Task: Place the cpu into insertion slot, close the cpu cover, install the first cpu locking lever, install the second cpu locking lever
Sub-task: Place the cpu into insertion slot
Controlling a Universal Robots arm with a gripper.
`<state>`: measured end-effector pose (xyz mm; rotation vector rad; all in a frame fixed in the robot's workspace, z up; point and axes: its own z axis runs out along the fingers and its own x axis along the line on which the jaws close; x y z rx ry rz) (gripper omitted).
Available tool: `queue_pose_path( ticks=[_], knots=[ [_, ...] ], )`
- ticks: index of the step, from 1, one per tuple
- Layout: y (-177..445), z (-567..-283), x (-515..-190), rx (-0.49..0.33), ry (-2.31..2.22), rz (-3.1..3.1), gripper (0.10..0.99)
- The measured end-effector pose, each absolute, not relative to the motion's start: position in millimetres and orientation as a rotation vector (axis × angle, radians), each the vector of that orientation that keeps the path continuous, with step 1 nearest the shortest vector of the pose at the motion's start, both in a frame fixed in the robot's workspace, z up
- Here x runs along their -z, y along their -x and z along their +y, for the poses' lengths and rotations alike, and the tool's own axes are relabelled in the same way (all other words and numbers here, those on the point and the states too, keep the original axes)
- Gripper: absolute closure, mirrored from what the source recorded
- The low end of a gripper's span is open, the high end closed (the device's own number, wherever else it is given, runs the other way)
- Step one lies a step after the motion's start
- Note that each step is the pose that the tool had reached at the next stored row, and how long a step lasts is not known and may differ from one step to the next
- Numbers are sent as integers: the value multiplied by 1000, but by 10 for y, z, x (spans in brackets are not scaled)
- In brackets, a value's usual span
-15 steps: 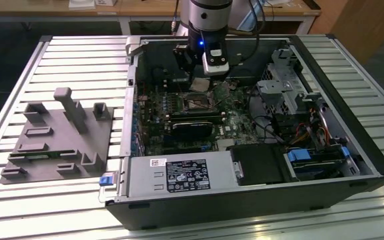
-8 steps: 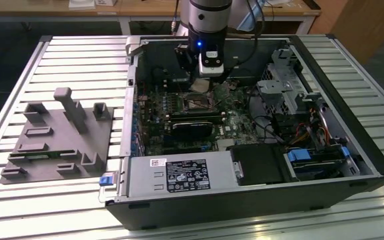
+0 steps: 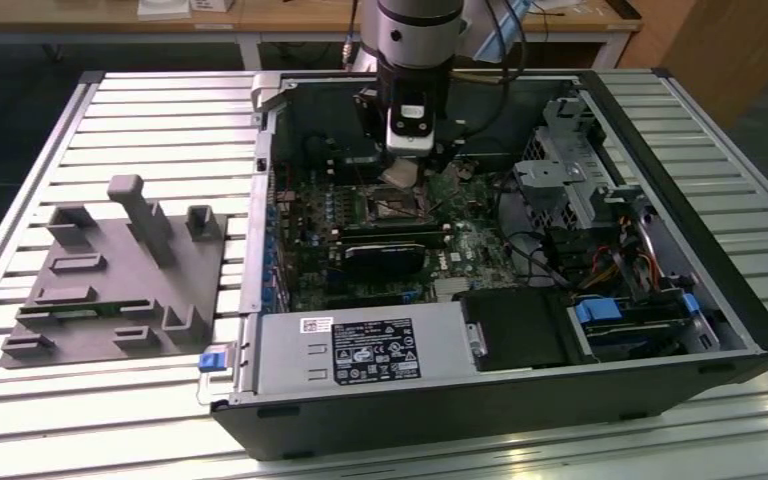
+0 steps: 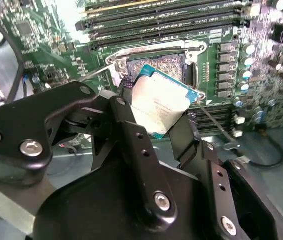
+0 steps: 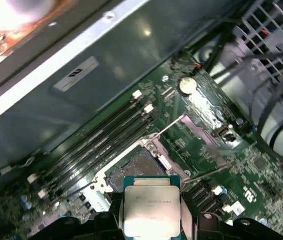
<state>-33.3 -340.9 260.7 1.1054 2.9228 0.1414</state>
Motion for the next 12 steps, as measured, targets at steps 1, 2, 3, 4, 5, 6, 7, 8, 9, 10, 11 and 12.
queue_pose_path(
  ticks=[1,2,3,4,5,6,7,8,9,10,11,12],
  knots=[
    [333,-3408,-2603,-141,-1131,2912,545],
    [333,-3409,-2600,-141,-1157,2901,545],
    [333,-3408,-2596,-141,-1183,2890,545],
    [333,-3409,-2593,-140,-1209,2878,545],
    [333,-3408,-2590,-140,-1235,2866,545],
    [333,-3408,-2587,-140,-1260,2854,545],
    [333,-3409,-2585,-139,-1287,2841,545],
    [333,-3409,-2583,-139,-1313,2829,545],
    [333,-3409,-2581,-139,-1338,2816,545],
    [333,-3409,-2580,-139,-1363,2803,545],
    [333,-3409,-2578,-138,-1388,2790,545],
    [333,-3409,-2576,-138,-1412,2777,545]
  ],
)
